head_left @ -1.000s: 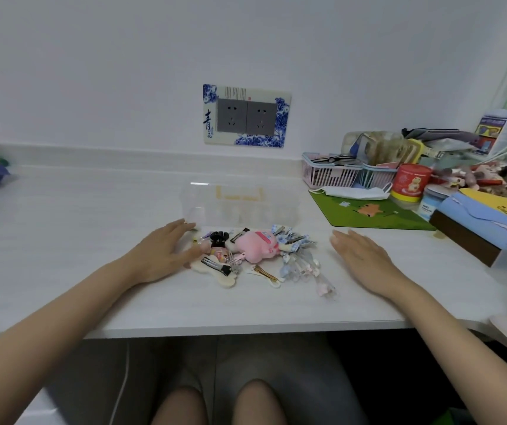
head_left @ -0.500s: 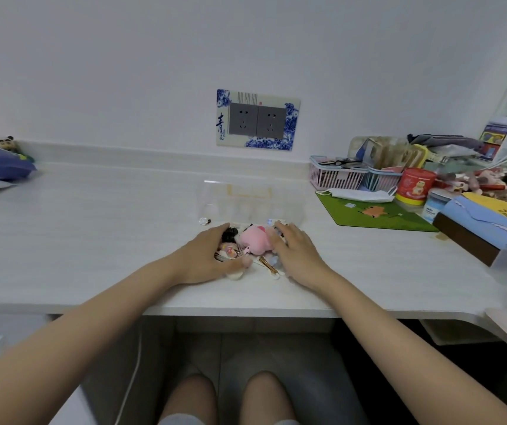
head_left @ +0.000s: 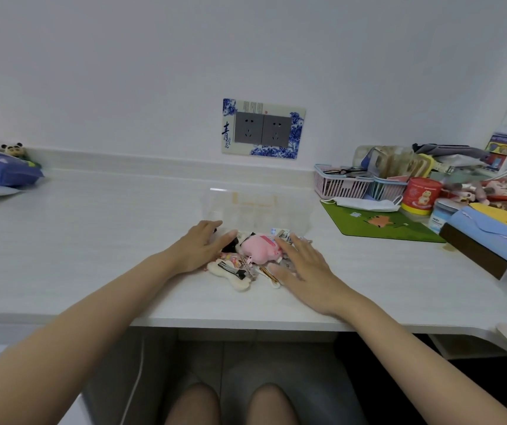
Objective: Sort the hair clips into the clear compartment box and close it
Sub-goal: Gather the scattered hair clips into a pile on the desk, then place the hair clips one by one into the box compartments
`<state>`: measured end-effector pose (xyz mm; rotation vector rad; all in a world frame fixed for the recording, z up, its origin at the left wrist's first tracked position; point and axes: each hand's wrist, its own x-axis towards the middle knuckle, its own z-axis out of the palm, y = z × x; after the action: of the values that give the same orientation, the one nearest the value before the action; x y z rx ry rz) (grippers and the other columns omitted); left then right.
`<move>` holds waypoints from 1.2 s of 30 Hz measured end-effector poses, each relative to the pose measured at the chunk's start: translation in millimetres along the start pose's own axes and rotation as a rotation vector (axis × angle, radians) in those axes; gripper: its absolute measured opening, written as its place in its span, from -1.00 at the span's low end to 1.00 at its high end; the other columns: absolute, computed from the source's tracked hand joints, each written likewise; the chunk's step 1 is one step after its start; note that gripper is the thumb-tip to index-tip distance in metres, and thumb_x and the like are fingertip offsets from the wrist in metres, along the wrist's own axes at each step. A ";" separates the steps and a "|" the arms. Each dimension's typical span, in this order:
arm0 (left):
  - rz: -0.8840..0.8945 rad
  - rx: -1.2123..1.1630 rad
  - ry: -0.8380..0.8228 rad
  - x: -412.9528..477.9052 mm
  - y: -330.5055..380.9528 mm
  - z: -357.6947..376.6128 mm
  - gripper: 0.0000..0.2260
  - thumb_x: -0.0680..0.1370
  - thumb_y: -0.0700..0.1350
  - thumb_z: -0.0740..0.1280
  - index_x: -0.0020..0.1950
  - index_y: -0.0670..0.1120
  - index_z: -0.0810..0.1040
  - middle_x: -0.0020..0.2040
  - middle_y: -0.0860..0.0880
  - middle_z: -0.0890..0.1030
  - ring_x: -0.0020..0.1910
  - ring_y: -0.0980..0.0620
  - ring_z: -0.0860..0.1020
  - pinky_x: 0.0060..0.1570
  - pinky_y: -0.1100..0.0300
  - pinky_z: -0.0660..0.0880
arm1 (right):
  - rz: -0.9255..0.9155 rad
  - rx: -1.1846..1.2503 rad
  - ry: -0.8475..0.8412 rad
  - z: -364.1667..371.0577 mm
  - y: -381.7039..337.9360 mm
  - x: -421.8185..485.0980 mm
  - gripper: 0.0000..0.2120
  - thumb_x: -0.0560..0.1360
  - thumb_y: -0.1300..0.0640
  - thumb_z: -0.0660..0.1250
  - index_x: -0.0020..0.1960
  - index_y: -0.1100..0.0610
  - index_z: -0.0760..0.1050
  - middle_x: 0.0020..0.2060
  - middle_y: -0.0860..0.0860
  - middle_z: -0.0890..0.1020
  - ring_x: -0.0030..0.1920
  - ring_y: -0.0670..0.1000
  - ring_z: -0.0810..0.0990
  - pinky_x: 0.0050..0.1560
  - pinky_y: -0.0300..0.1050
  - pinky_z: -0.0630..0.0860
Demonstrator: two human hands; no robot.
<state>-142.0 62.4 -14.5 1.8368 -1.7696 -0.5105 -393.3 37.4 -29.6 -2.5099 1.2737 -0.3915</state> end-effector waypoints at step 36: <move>0.217 -0.686 -0.005 53.6 88.4 12.1 -0.62 0.32 0.14 0.39 0.01 -0.07 0.62 -0.20 -0.16 0.70 -0.29 0.16 0.59 -0.19 0.30 0.52 | 0.003 1.084 0.342 -86.8 6.7 73.6 -0.89 0.49 0.11 0.33 -0.03 0.11 0.44 -0.31 -0.07 0.67 -0.27 -0.13 0.63 -0.28 -0.22 0.52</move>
<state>-215.6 7.9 35.0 1.1558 -1.5097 -0.8971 -388.4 -38.5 55.2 -1.5380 0.7953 -1.1678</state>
